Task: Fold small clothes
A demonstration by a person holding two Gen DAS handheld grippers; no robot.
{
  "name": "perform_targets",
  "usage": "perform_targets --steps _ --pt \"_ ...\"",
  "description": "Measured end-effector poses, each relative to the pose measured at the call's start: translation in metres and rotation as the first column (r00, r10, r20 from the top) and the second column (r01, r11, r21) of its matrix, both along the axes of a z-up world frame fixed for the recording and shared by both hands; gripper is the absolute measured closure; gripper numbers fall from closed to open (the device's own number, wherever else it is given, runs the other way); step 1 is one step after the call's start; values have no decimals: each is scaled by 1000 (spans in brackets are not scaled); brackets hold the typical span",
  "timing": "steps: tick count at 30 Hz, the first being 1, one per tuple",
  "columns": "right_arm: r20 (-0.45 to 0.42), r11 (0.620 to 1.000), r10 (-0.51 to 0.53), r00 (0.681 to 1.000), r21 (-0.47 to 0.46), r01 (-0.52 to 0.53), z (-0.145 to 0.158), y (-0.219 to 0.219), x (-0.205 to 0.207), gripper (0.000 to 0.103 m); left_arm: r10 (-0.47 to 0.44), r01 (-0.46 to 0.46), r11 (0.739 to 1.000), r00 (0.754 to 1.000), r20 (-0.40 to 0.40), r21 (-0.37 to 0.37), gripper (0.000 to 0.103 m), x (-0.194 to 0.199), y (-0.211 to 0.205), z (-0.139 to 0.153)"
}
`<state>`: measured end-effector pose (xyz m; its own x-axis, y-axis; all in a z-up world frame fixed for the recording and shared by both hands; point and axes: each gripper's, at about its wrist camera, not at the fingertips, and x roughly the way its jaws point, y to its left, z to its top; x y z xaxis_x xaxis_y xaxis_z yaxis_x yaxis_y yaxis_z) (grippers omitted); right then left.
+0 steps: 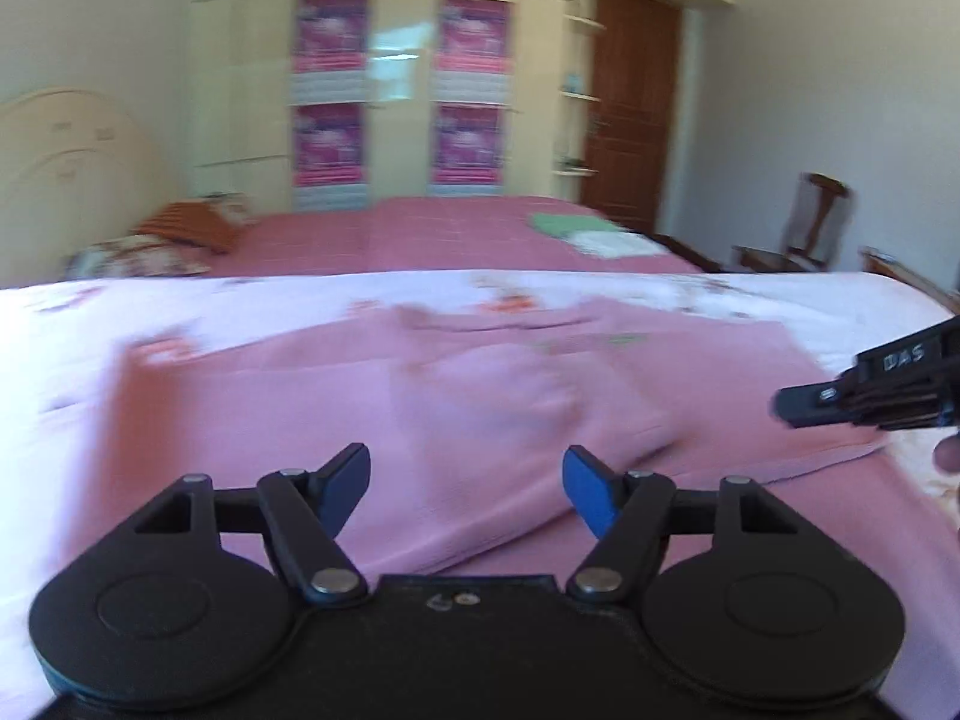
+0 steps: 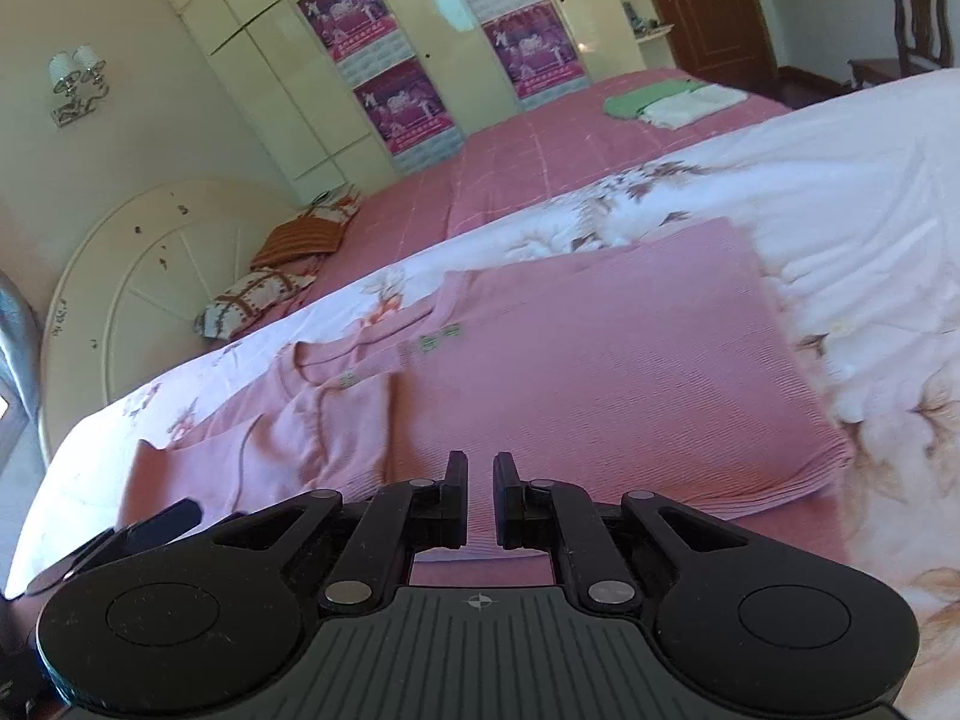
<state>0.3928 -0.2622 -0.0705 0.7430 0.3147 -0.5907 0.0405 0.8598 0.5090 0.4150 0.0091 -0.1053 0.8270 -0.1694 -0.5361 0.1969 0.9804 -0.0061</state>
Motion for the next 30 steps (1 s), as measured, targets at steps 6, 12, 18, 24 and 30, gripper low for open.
perform_targets --steps 6,12,18,24,30 --pt "0 998 45 999 40 -45 -7 36 18 37 267 -261 962 960 -83 77 52 -24 108 -12" --pt "-12 994 40 999 100 -39 -13 52 24 55 268 -266 963 958 -99 36 50 -10 125 -13" --pt "-68 995 59 996 79 -53 -16 65 44 68 246 -244 969 964 -100 41 50 5 129 -23" --pt "76 998 41 996 -44 -37 19 67 29 99 216 -212 976 971 -98 53 51 9 127 -23" --pt "34 995 -4 999 -103 8 10 47 9 99 201 -197 979 974 -107 53 59 7 122 -28"
